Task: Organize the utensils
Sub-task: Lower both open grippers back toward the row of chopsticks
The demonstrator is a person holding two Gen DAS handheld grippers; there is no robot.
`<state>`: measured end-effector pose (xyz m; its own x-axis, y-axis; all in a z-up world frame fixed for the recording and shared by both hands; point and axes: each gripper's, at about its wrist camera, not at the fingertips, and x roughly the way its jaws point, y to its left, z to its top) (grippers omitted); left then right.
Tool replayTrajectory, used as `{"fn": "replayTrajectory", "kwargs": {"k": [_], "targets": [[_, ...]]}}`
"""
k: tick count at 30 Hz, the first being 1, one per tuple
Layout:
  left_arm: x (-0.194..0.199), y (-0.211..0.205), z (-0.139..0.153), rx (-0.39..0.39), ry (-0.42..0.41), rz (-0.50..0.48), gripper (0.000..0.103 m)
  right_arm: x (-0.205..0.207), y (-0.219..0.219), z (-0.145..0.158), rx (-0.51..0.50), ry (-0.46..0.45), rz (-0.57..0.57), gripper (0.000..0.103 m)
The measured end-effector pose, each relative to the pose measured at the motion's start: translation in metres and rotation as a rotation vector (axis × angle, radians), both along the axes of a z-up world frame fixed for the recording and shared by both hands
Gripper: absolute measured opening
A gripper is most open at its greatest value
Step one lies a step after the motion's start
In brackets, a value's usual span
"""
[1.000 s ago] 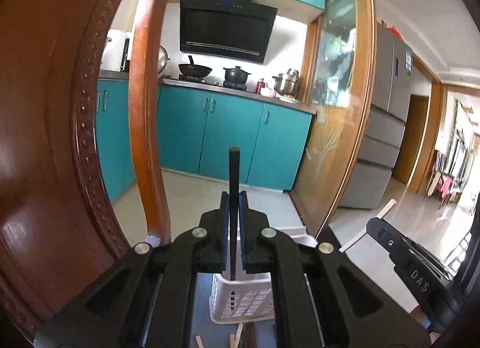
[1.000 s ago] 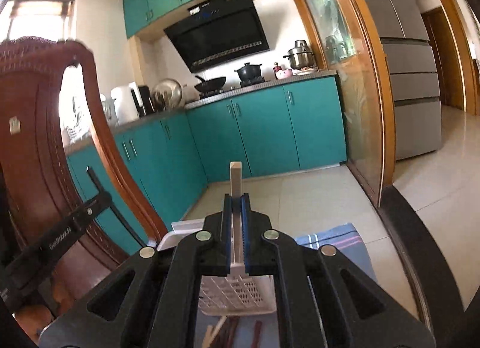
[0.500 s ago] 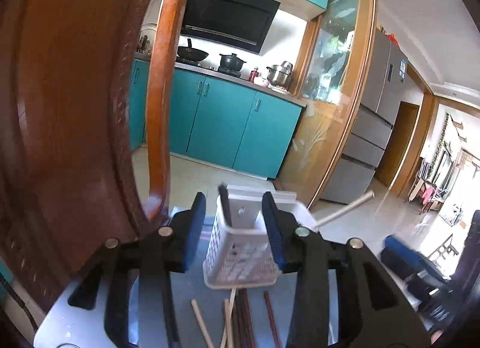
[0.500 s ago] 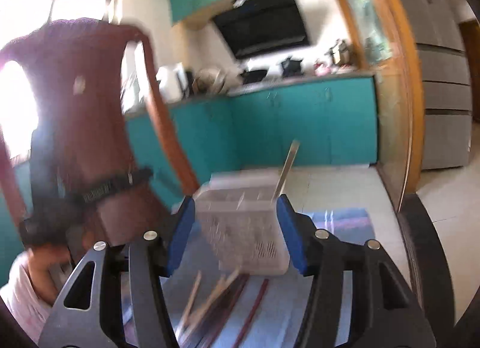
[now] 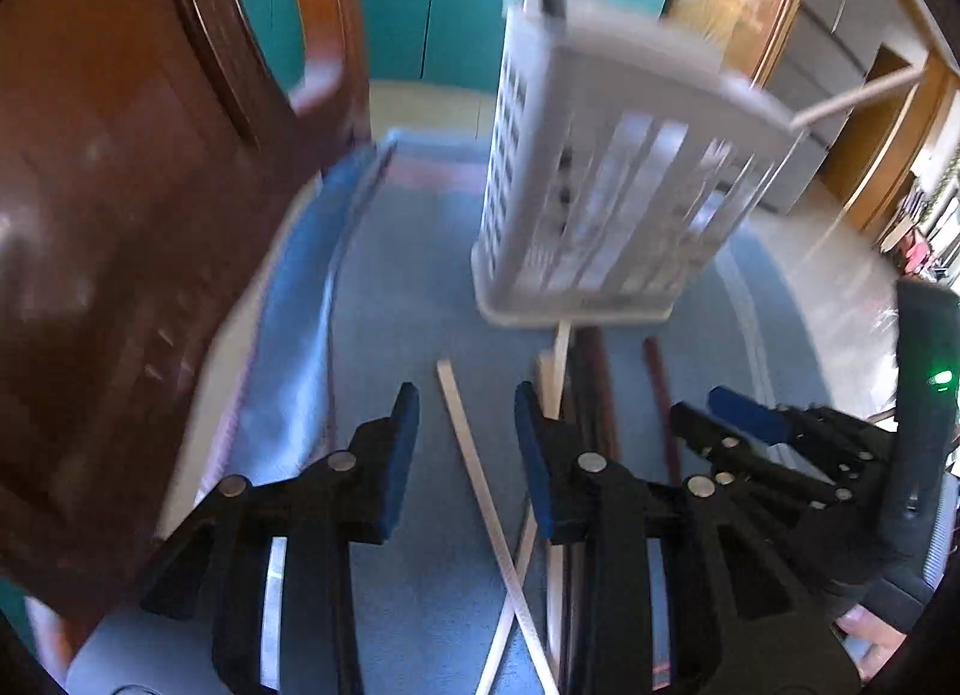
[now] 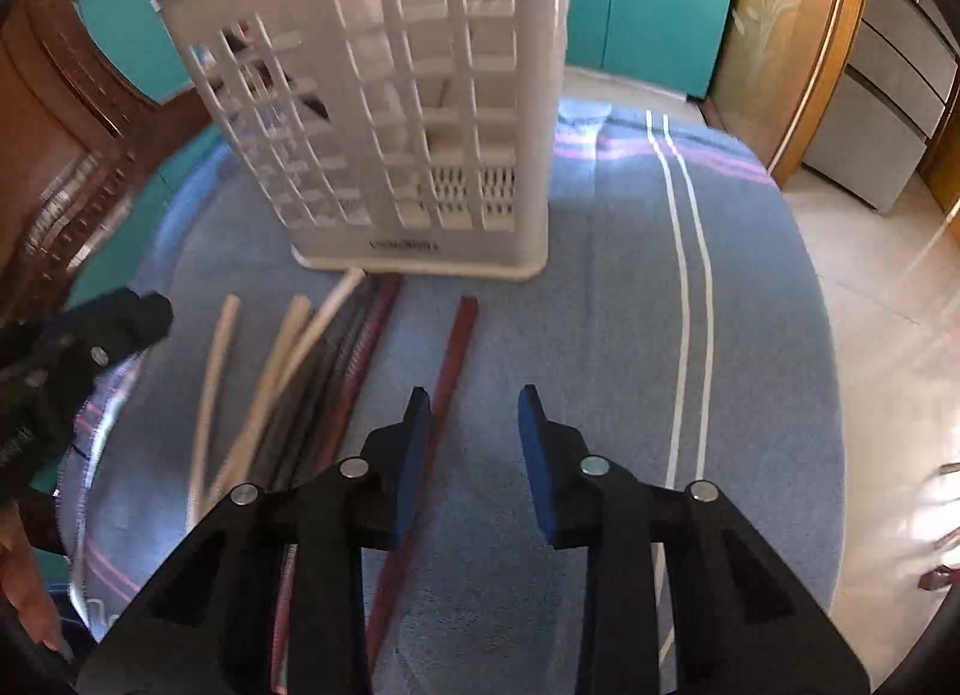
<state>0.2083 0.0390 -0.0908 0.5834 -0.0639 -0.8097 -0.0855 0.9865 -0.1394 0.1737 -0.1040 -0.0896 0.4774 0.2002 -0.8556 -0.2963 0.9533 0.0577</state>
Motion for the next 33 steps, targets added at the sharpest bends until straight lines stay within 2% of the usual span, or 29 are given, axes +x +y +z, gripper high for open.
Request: {"fn": "replayTrajectory", "kwargs": {"k": [4, 7, 9, 12, 18, 28, 31, 33], "targets": [[0.005, -0.006, -0.021, 0.006, 0.072, 0.000, 0.034, -0.005, -0.004, -0.002, -0.021, 0.002, -0.019, 0.032], [0.003, -0.007, -0.032, 0.026, 0.091, -0.007, 0.037, -0.003, -0.018, -0.009, -0.025, 0.028, -0.039, 0.021], [0.004, -0.009, -0.037, 0.037, 0.110, -0.021, 0.038, -0.003, -0.025, -0.009, -0.011, 0.041, -0.047, 0.021], [0.004, -0.012, -0.037, 0.045, 0.106, -0.030, 0.041, -0.001, -0.031, -0.009, 0.012, 0.042, -0.064, 0.021], [0.005, -0.014, -0.037, 0.047, 0.106, -0.034, 0.046, 0.001, -0.033, 0.002, 0.105, -0.017, -0.078, 0.022], [-0.002, -0.029, -0.035, 0.099, 0.105, -0.052, 0.048, 0.010, -0.009, -0.010, -0.031, -0.008, -0.048, 0.022], [-0.003, -0.027, -0.035, 0.100, 0.104, -0.056, 0.048, 0.009, -0.009, -0.008, -0.043, 0.000, -0.059, 0.009], [-0.002, -0.027, -0.035, 0.104, 0.103, -0.058, 0.048, 0.011, -0.016, -0.009, -0.023, 0.017, -0.080, 0.007]]}}
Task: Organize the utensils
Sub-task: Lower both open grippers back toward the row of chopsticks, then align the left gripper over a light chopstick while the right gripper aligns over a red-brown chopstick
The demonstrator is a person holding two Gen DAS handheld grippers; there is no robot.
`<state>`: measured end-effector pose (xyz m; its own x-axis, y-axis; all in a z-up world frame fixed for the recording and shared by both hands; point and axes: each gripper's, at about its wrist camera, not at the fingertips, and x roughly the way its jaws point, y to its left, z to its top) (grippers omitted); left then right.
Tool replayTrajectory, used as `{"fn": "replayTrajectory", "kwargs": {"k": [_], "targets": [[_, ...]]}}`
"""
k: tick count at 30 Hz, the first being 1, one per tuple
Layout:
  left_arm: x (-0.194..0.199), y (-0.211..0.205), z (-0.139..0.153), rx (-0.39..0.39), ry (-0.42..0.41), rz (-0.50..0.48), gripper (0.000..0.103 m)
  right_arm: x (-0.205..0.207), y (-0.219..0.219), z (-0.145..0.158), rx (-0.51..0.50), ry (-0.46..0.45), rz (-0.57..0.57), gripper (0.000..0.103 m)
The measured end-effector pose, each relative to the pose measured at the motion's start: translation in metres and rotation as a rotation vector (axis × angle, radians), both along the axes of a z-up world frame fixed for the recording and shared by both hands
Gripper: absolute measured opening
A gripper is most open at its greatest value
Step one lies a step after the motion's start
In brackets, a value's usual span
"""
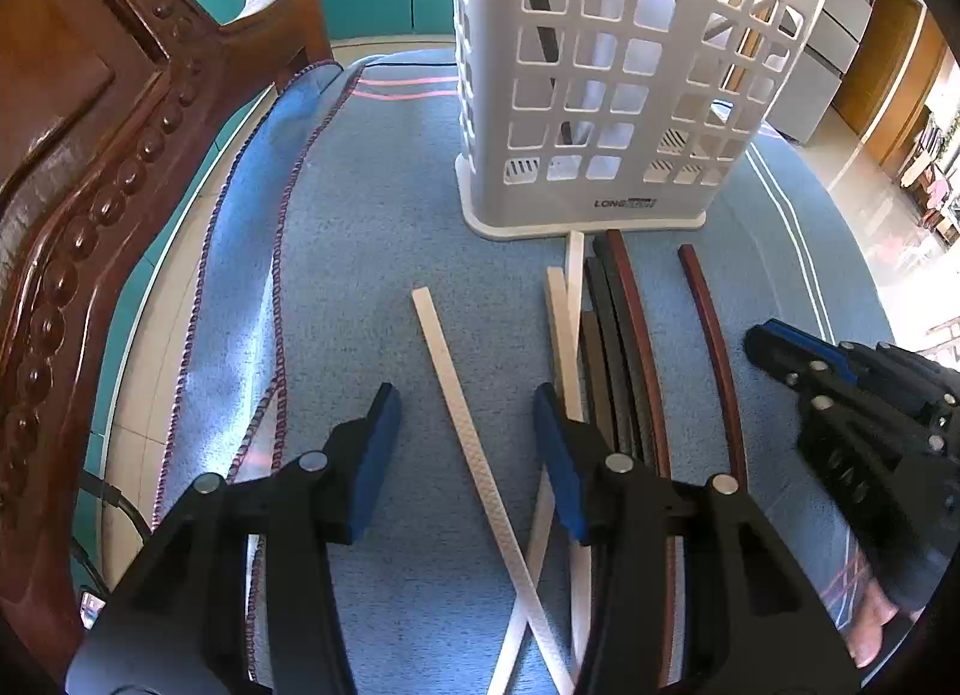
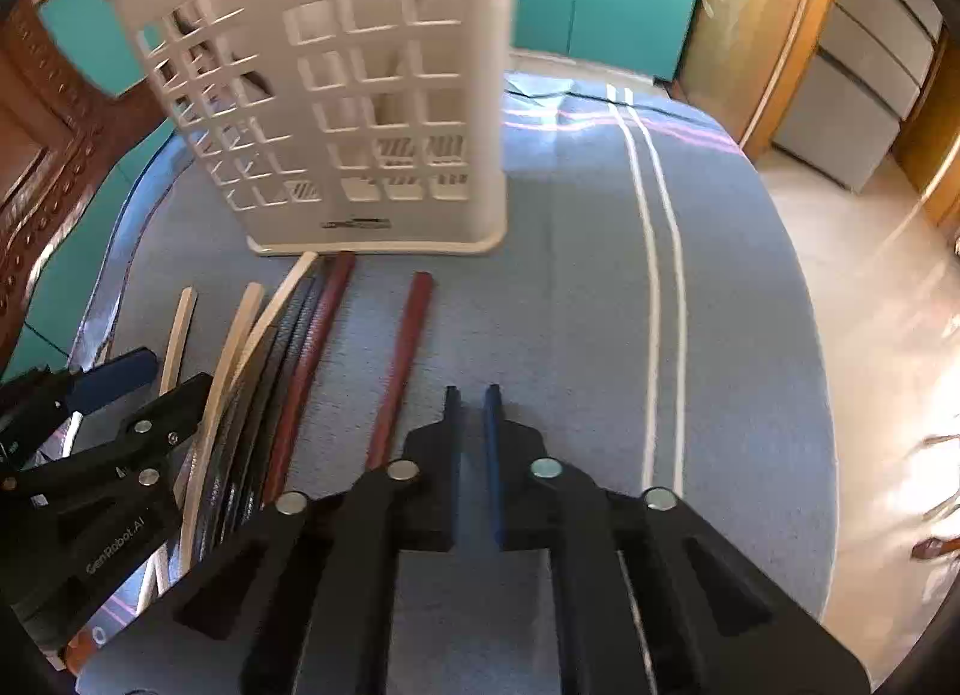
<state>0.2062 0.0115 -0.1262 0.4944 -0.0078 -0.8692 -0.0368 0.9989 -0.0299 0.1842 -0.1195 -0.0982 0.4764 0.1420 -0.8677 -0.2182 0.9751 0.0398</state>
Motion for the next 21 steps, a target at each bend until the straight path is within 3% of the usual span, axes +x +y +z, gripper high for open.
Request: {"fn": "replayTrajectory", "kwargs": {"k": [11, 16, 21], "targets": [[-0.002, -0.001, 0.000, 0.022, -0.003, -0.001, 0.050, -0.018, -0.006, 0.005, 0.038, -0.024, -0.007, 0.008], [-0.001, -0.001, 0.000, 0.024, -0.003, 0.001, 0.052, -0.017, 0.003, 0.003, 0.003, -0.021, 0.008, 0.020], [-0.001, 0.000, 0.000, 0.027, -0.004, -0.001, 0.053, -0.019, 0.009, 0.001, -0.035, -0.033, 0.019, 0.025]]}}
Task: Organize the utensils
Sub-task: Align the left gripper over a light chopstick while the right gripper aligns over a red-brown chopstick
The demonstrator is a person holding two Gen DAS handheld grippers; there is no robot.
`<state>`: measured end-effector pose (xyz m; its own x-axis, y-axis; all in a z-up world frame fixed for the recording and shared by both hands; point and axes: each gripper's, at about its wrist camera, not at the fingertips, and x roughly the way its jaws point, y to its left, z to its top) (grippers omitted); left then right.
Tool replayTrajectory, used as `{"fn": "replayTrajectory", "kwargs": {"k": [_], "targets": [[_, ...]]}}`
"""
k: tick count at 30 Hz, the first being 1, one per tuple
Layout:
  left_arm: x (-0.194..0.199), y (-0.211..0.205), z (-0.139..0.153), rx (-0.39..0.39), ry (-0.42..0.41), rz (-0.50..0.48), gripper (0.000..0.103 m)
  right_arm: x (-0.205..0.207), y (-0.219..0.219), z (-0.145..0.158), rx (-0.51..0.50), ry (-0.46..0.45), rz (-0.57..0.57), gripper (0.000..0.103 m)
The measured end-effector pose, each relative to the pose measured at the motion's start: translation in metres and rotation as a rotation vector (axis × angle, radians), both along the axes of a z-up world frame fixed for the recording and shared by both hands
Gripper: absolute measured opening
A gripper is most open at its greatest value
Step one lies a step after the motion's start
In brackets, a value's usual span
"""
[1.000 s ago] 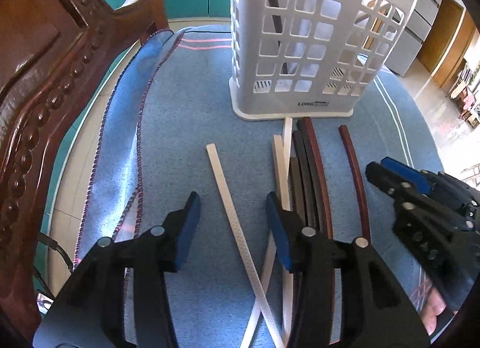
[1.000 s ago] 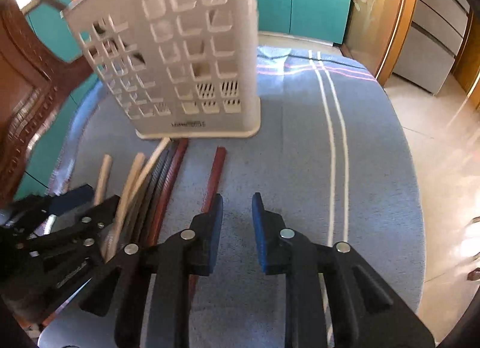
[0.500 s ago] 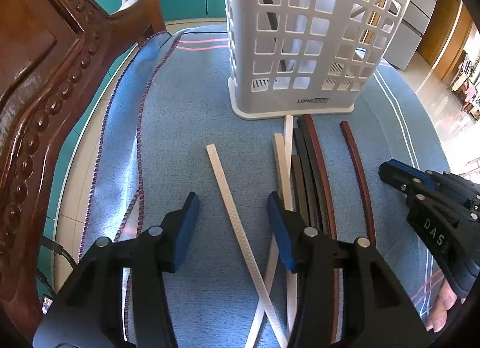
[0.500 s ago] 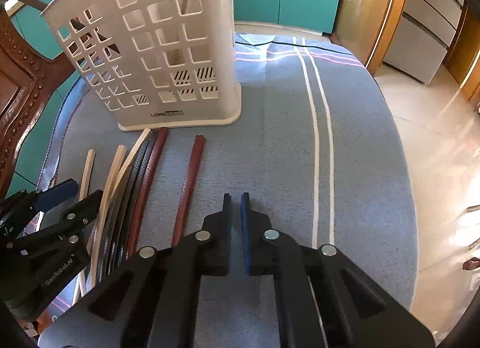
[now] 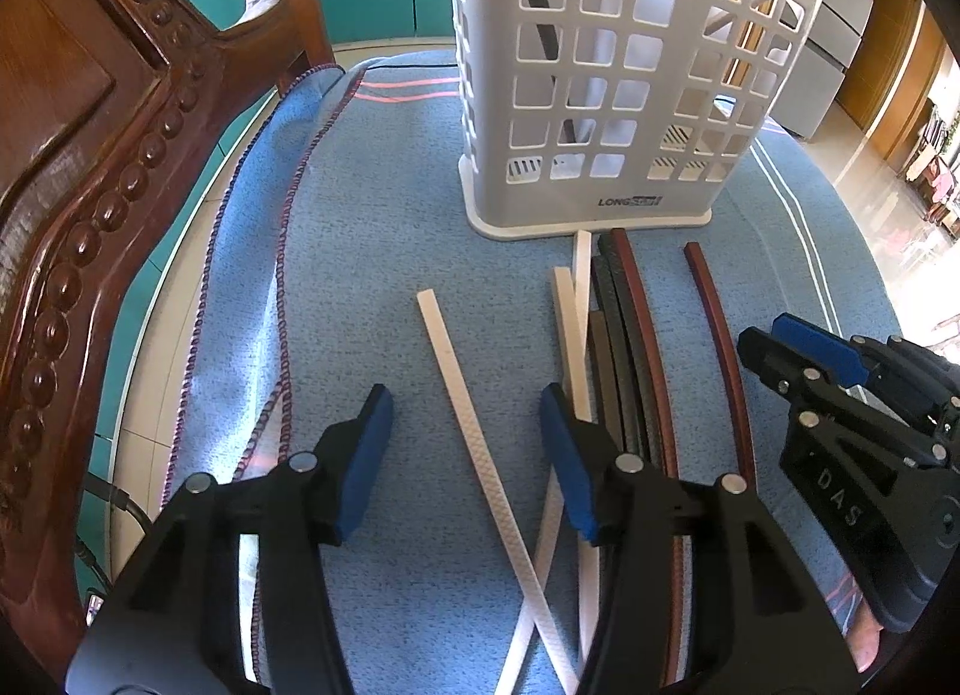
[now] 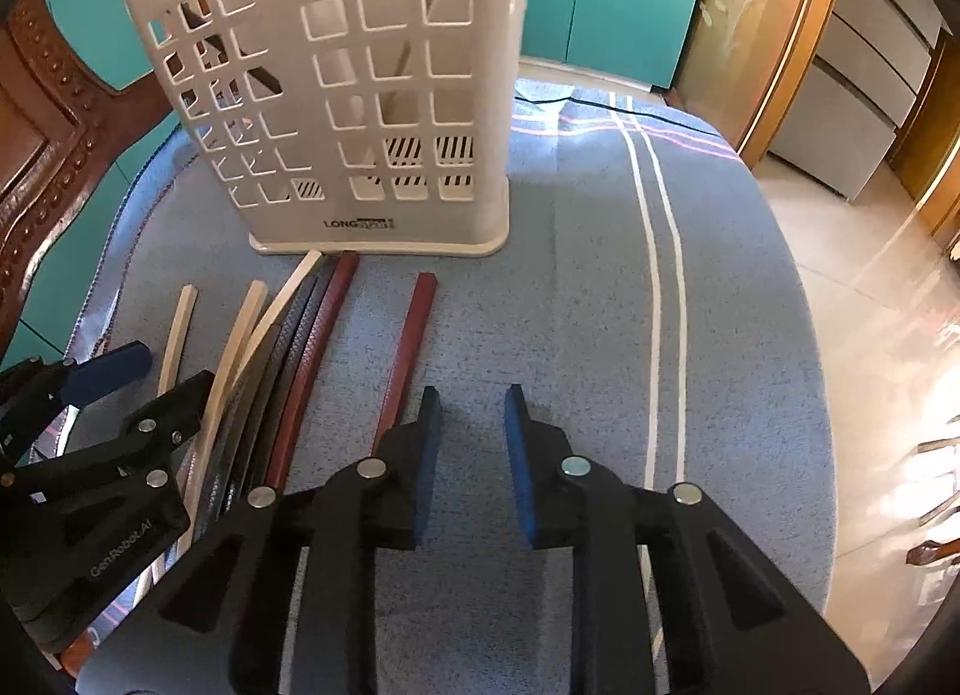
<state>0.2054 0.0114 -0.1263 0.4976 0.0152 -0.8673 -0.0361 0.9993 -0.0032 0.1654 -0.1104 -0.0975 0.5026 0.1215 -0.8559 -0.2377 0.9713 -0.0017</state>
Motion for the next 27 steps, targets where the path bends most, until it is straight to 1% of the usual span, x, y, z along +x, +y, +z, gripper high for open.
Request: {"fn": "replayTrajectory", "kwargs": {"k": [5, 10, 11, 27], "targets": [[-0.0002, 0.0012, 0.0005, 0.003, -0.001, -0.001, 0.053, -0.0017, 0.0023, 0.0001, 0.001, -0.002, -0.005, 0.026], [-0.0011, 0.0015, 0.0011, 0.010, -0.002, 0.001, 0.055, -0.0045, 0.0037, 0.0001, -0.001, -0.003, -0.006, 0.027], [-0.0011, 0.0013, 0.0013, 0.010, -0.002, 0.001, 0.055, 0.0001, 0.0034, -0.0007, -0.001, -0.003, -0.007, 0.027], [-0.0009, 0.0011, 0.0011, 0.015, -0.003, 0.002, 0.056, -0.0006, 0.0026, -0.0008, -0.003, -0.005, -0.006, 0.027]]}}
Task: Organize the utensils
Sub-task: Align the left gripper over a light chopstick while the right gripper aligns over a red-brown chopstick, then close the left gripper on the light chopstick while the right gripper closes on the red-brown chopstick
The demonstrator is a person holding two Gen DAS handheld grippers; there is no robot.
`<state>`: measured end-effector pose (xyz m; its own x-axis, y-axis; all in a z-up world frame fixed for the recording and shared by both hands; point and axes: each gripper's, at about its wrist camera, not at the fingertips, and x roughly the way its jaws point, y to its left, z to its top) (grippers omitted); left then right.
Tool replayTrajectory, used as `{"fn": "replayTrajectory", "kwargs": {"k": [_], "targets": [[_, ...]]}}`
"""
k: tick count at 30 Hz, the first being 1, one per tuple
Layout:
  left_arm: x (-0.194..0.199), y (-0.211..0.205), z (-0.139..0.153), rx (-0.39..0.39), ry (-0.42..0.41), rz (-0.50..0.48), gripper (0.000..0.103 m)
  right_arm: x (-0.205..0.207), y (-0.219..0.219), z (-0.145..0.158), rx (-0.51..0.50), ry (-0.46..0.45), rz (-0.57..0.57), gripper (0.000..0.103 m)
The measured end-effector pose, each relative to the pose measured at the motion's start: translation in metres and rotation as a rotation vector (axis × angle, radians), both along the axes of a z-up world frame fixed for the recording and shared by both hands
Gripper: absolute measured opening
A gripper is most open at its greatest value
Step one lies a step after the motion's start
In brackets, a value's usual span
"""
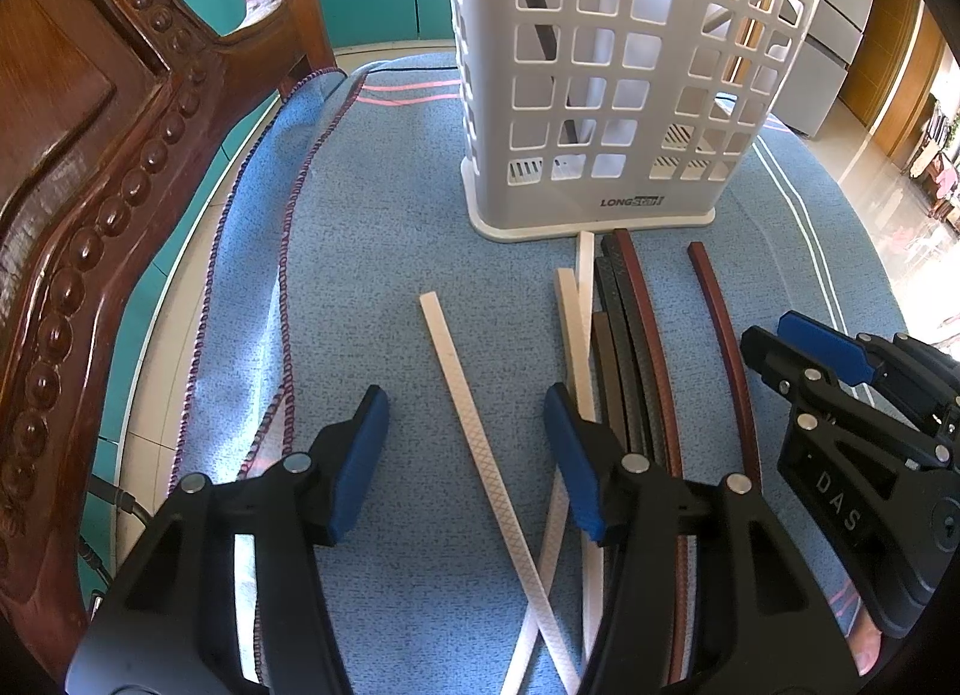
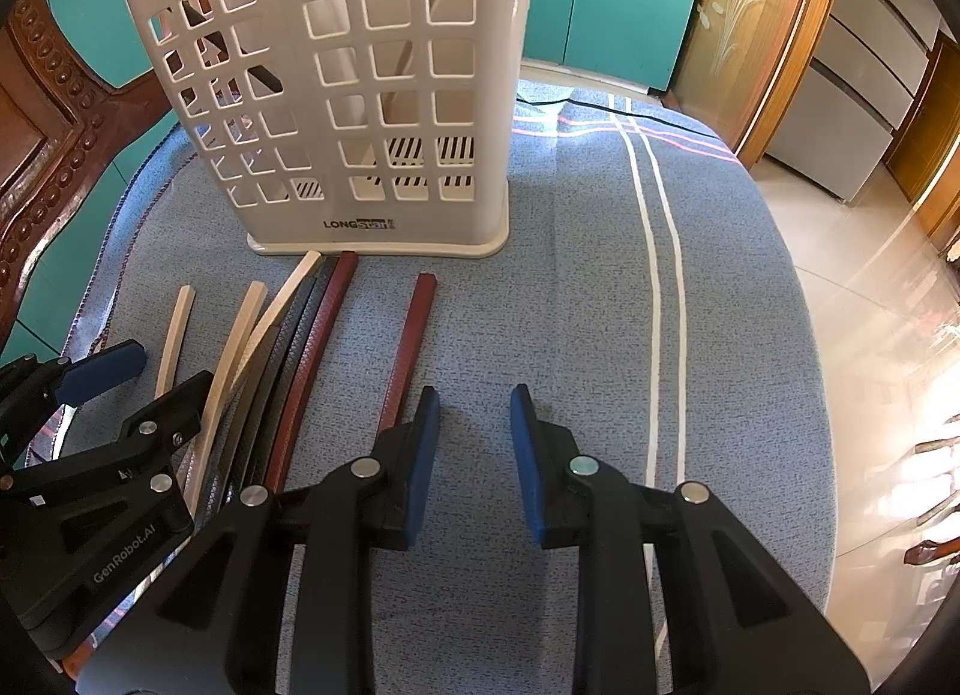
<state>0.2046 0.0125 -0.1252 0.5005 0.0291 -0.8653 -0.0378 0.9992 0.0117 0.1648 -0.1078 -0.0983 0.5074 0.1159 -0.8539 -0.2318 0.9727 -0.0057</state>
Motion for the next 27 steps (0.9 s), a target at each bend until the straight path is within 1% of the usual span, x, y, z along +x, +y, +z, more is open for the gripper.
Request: {"fn": "replayTrajectory", "kwargs": {"k": [13, 15, 16, 17, 18, 19, 20, 21, 22, 23, 25, 27], "targets": [[0.000, 0.000, 0.001, 0.003, -0.002, -0.001, 0.055, 0.001, -0.001, 0.001, 0.008, 0.004, -0.001, 0.027], [0.001, 0.000, 0.002, -0.013, 0.000, -0.012, 0.051, 0.003, -0.004, 0.002, 0.019, 0.011, -0.001, 0.027], [0.002, -0.001, 0.002, -0.018, 0.000, -0.023, 0.047, 0.003, -0.005, 0.002, 0.021, 0.013, 0.001, 0.024], [0.003, -0.002, 0.002, -0.018, 0.000, -0.027, 0.044, 0.004, -0.006, 0.003, 0.024, 0.015, 0.005, 0.015], [0.003, -0.002, 0.002, -0.021, 0.000, -0.029, 0.043, 0.004, -0.007, 0.003, 0.036, 0.021, 0.011, 0.010], [0.003, -0.002, 0.002, -0.025, 0.000, -0.032, 0.038, 0.005, -0.007, 0.003, 0.044, 0.025, 0.015, 0.006], [0.004, -0.003, 0.003, -0.031, -0.002, -0.035, 0.031, 0.005, -0.008, 0.004, 0.046, 0.026, 0.017, 0.004], [0.005, -0.002, 0.003, -0.037, -0.004, -0.034, 0.025, 0.005, -0.008, 0.004, 0.048, 0.026, 0.018, 0.002], [0.006, -0.001, 0.004, -0.047, -0.005, -0.033, 0.015, 0.006, -0.009, 0.004, 0.056, 0.029, 0.020, 0.000], [0.007, 0.001, 0.004, -0.068, -0.005, -0.032, 0.010, 0.006, -0.010, 0.005, 0.064, 0.031, 0.021, 0.000], [0.008, 0.005, 0.004, -0.111, -0.005, -0.023, 0.007, 0.006, -0.012, 0.005, 0.069, 0.030, 0.018, 0.000], [0.009, 0.007, 0.007, -0.105, -0.017, -0.017, 0.007, 0.007, -0.017, 0.007, 0.074, 0.024, 0.011, 0.000]]}}
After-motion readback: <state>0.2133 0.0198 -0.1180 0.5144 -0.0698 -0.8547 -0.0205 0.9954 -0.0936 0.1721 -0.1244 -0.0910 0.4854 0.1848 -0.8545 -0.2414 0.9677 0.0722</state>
